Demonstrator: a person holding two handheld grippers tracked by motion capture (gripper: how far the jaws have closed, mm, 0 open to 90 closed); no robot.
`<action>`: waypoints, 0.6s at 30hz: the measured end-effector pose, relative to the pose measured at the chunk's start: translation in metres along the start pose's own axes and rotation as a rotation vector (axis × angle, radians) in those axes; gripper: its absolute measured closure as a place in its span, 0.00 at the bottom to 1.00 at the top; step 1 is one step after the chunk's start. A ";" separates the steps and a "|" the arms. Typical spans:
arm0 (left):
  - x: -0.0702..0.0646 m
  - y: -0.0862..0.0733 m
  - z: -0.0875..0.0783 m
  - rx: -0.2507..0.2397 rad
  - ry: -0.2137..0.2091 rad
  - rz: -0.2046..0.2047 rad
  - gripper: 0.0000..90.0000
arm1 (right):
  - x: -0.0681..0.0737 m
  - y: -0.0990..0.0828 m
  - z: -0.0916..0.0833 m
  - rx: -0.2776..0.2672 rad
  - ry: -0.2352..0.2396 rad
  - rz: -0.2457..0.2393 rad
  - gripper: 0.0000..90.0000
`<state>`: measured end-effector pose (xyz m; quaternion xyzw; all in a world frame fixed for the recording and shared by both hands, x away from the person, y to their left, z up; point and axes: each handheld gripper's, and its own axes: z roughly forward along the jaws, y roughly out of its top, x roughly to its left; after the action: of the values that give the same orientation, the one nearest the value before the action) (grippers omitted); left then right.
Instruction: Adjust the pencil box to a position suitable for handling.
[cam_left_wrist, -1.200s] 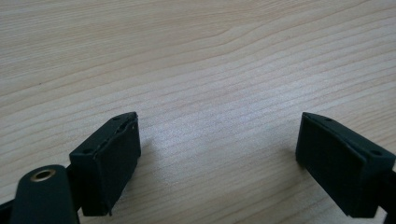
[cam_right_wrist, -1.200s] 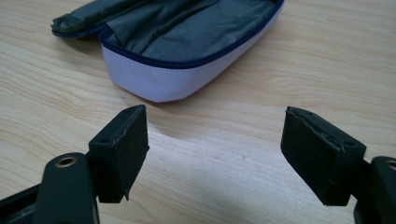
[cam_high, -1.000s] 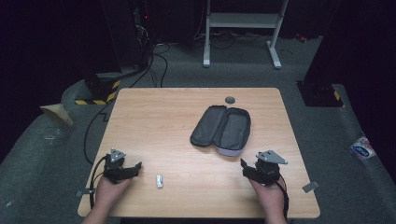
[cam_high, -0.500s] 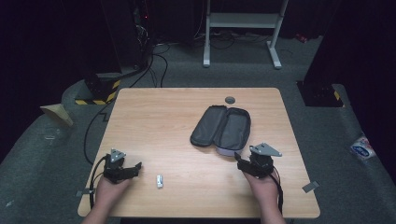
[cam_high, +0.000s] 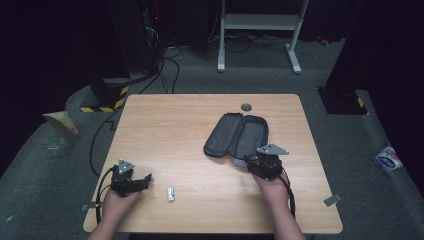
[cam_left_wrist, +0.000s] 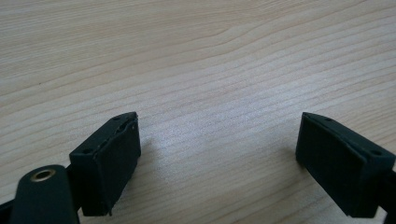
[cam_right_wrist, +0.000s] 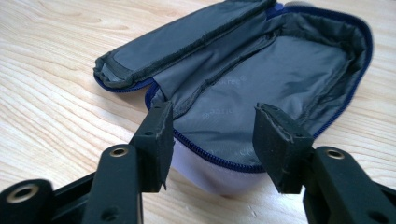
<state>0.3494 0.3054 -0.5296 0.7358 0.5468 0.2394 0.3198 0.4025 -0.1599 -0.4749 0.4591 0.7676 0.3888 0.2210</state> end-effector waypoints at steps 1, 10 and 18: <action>0.000 0.000 0.000 0.000 0.000 0.000 0.16 | 0.000 0.000 0.002 0.005 0.003 0.003 0.57; 0.000 0.000 0.000 0.002 -0.002 0.002 0.16 | 0.013 -0.005 0.013 0.021 0.033 -0.042 0.79; 0.000 0.000 0.000 0.000 -0.004 0.002 0.16 | 0.035 -0.011 0.014 0.003 0.066 -0.058 0.93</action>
<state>0.3493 0.3053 -0.5296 0.7369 0.5452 0.2385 0.3208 0.3902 -0.1269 -0.4916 0.4238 0.7882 0.3960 0.2059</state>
